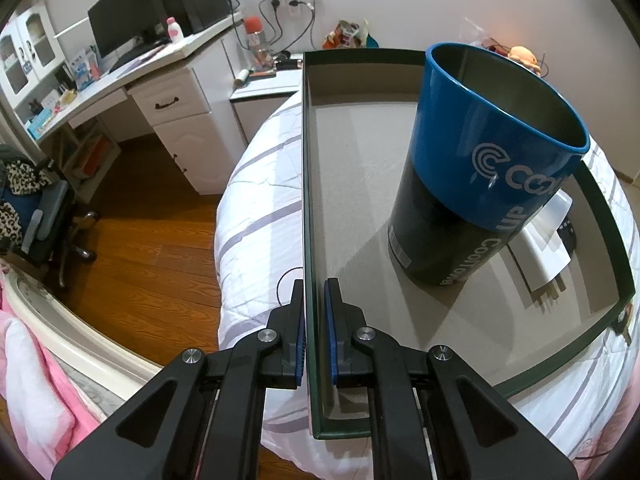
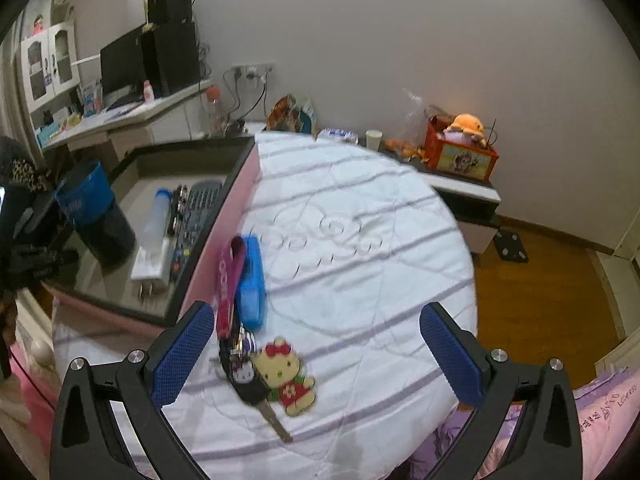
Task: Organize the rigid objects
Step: 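Move the right tool back to the pink-strap keychain on the bed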
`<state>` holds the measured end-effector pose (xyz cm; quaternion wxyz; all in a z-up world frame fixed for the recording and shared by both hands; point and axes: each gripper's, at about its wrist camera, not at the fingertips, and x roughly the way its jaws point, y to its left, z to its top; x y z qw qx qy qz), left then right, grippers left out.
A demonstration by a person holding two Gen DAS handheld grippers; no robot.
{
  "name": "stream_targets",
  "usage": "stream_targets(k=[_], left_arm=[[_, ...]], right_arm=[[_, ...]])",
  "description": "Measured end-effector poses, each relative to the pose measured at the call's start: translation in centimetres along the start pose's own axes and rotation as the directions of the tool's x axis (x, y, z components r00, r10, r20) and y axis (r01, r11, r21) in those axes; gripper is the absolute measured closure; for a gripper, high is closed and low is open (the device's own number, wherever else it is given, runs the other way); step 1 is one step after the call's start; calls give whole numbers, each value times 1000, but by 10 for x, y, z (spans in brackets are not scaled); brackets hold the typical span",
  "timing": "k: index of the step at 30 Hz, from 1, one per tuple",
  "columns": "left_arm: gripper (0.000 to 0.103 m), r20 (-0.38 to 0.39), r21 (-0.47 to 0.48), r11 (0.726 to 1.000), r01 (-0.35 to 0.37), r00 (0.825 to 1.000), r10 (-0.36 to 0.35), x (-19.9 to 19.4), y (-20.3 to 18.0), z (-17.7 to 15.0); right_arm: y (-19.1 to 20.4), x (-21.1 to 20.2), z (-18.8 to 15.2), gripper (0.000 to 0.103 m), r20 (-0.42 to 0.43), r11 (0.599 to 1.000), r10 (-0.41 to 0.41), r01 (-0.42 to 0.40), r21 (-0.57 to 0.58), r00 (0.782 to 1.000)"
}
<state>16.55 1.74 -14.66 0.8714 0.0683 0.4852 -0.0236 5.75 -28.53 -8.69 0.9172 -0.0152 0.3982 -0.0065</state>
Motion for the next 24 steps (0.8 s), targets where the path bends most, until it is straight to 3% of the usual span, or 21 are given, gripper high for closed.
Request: stream_targets(k=[13, 24], left_arm=[[97, 0, 2, 1000, -4, 1000, 4, 0, 0, 0], [96, 0, 3, 1000, -3, 1000, 3, 0, -1, 1]], right_arm=[[29, 38, -38, 0, -139, 990, 70, -86, -112, 988], [28, 52, -43, 0, -123, 992, 101, -110, -68, 987]])
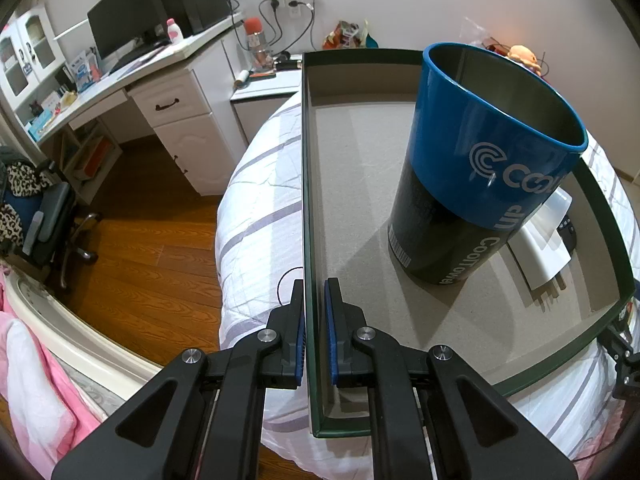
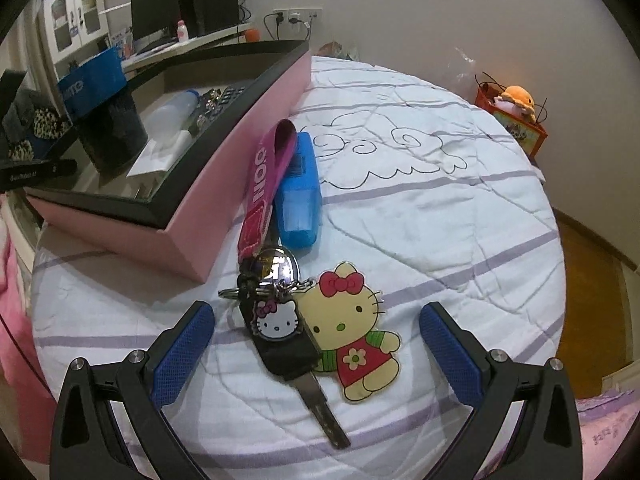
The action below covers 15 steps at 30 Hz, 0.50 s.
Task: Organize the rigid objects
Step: 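Move the right tool back to the pink-strap keychain on the bed, then grasp the pink-strap keychain with the right tool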
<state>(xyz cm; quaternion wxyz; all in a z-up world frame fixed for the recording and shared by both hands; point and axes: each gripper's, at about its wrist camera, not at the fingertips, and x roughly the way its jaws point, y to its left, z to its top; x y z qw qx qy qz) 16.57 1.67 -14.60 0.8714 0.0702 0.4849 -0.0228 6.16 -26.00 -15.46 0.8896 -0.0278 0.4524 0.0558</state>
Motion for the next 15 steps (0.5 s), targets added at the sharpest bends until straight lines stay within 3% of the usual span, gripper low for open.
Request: stream_targets(k=[4, 7, 9, 11, 15], left_arm=[[96, 0, 0, 1000, -1, 1000, 1, 0, 0, 0], [96, 0, -1, 1000, -1, 1000, 1, 0, 0, 0], [96, 0, 0, 1000, -1, 1000, 1, 0, 0, 0], [96, 0, 0, 1000, 0, 1000, 0, 0, 0, 0], [96, 0, 0, 1000, -1, 1000, 1, 0, 0, 0]], right_arm=[[0, 0, 0, 4, 14, 1000, -5, 5, -8, 1000], [-2, -3, 1, 23, 30, 1000, -4, 4, 0, 1000], [-4, -6, 3, 42, 35, 1000, -2, 2, 7, 999], [-8, -8, 3, 49, 49, 1000, 12, -12, 17, 999], [-12, -7, 2, 50, 54, 999, 31, -32, 27, 998]])
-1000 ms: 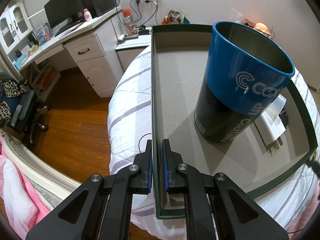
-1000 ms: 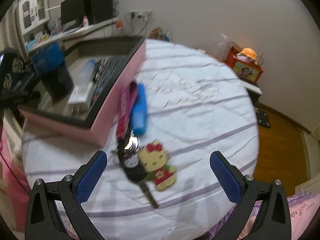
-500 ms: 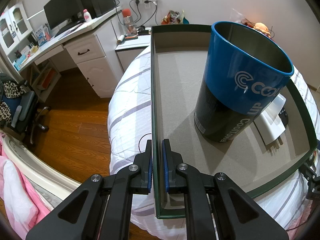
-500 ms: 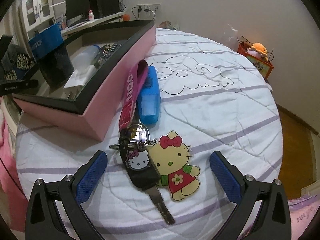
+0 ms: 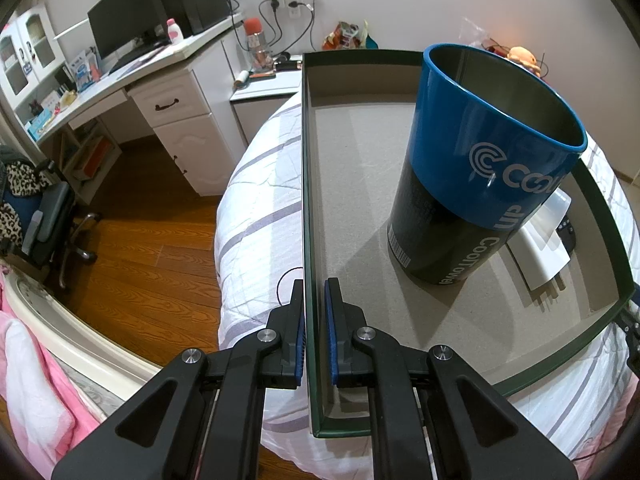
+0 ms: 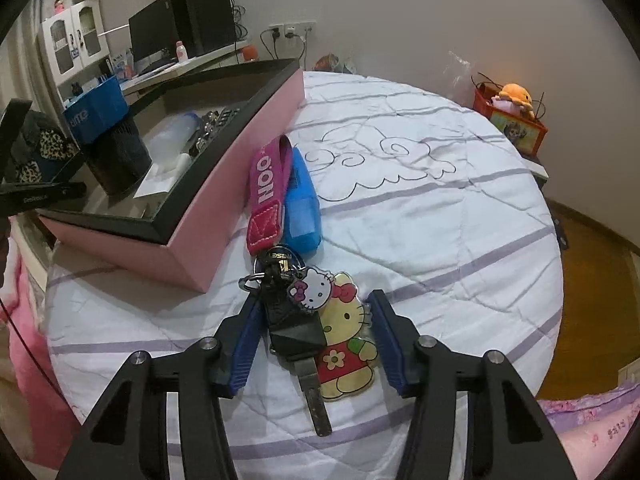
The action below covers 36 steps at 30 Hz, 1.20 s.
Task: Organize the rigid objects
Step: 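Grasp the pink-strap keychain with the right tool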
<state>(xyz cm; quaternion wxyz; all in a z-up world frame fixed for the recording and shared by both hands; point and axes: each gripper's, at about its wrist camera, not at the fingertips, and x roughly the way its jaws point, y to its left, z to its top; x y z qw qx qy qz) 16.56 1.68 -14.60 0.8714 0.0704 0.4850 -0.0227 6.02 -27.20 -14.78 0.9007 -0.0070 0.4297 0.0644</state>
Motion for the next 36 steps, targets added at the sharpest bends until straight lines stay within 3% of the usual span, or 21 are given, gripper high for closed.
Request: stream_targets(k=[6, 9, 13, 21, 28, 30, 32, 36], left_arm=[[96, 2, -2, 1000, 5, 1000, -5, 0, -2, 3], [96, 2, -2, 1000, 4, 1000, -4, 0, -2, 2], [96, 2, -3, 1000, 6, 1000, -6, 0, -2, 2], [96, 3, -1, 1000, 6, 1000, -6, 0, -3, 3], [96, 3, -2, 1000, 7, 1000, -7, 0, -3, 3], [96, 3, -1, 1000, 7, 1000, -7, 0, -4, 3], [96, 3, -1, 1000, 7, 1000, -7, 0, -3, 3], [96, 3, -2, 1000, 9, 1000, -9, 0, -3, 3]], right_arm=[[-8, -8, 4, 55, 44, 998, 27, -29, 54, 999], [-11, -17, 7, 90, 76, 997, 31, -36, 65, 997], [-14, -10, 12, 90, 41, 997, 37, -40, 62, 998], [-9, 2, 17, 77, 16, 1000, -6, 6, 14, 1000], [-3, 8, 26, 76, 19, 998, -40, 41, -40, 999], [-4, 12, 27, 78, 0, 999, -24, 24, -34, 1000], [-5, 13, 28, 90, -6, 1000, 10, -11, -23, 1000], [1, 6, 29, 94, 17, 999, -14, 15, -41, 1000]])
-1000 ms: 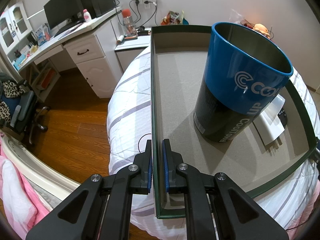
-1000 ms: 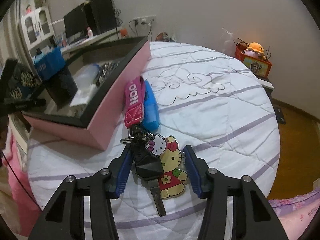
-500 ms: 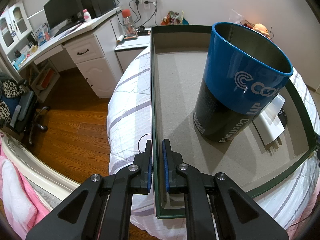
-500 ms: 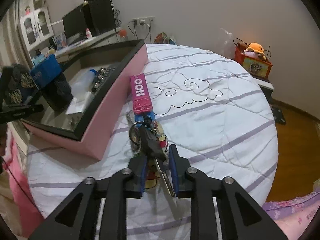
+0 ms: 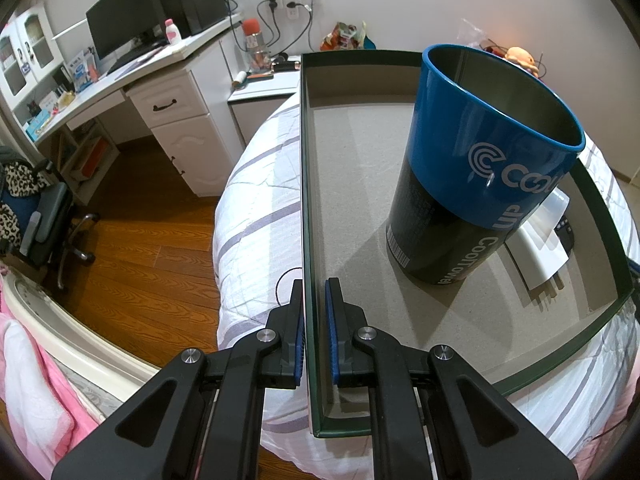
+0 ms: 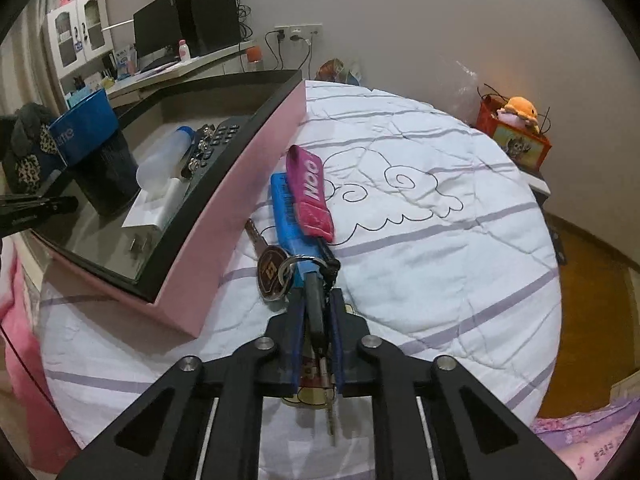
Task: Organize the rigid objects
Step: 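Grasp the pink-strap keychain with the right tool, then carry the pink-strap keychain into the tray box with the right tool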
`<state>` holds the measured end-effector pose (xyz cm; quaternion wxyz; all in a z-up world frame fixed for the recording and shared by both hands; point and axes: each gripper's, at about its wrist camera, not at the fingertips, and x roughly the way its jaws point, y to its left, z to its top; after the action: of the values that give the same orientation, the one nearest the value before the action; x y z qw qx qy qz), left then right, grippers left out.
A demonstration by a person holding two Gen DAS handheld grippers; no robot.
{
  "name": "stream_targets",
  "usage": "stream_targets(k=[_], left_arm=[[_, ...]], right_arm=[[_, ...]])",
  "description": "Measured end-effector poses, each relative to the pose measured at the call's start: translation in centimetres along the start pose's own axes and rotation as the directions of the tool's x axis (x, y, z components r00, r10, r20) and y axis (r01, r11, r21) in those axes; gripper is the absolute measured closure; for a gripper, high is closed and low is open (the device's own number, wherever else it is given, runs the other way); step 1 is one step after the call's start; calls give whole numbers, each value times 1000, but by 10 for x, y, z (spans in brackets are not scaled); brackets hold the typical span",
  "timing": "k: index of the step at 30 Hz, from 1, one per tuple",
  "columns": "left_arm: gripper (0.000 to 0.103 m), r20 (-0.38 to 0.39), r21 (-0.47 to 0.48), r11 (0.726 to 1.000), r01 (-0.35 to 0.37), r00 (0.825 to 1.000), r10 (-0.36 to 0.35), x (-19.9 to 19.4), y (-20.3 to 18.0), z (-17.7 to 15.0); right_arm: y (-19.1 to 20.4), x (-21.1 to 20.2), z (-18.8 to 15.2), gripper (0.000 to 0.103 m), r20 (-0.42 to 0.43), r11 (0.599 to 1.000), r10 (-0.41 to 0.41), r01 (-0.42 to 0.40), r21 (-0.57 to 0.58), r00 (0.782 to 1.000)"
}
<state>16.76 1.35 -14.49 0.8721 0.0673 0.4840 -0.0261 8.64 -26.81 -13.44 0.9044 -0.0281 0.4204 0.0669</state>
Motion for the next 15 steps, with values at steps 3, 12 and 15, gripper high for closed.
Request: stream_targets(k=[3, 12, 15], left_arm=[[95, 1, 2, 1000, 4, 1000, -4, 2, -2, 2], [95, 2, 2, 1000, 8, 1000, -8, 3, -1, 4], [95, 2, 2, 1000, 7, 1000, -7, 3, -1, 4]], right_arm=[[4, -11, 3, 95, 39, 1000, -23, 24, -18, 999], [7, -53, 28, 95, 174, 998, -60, 65, -27, 983], [6, -55, 34, 95, 185, 997, -66, 71, -21, 981]])
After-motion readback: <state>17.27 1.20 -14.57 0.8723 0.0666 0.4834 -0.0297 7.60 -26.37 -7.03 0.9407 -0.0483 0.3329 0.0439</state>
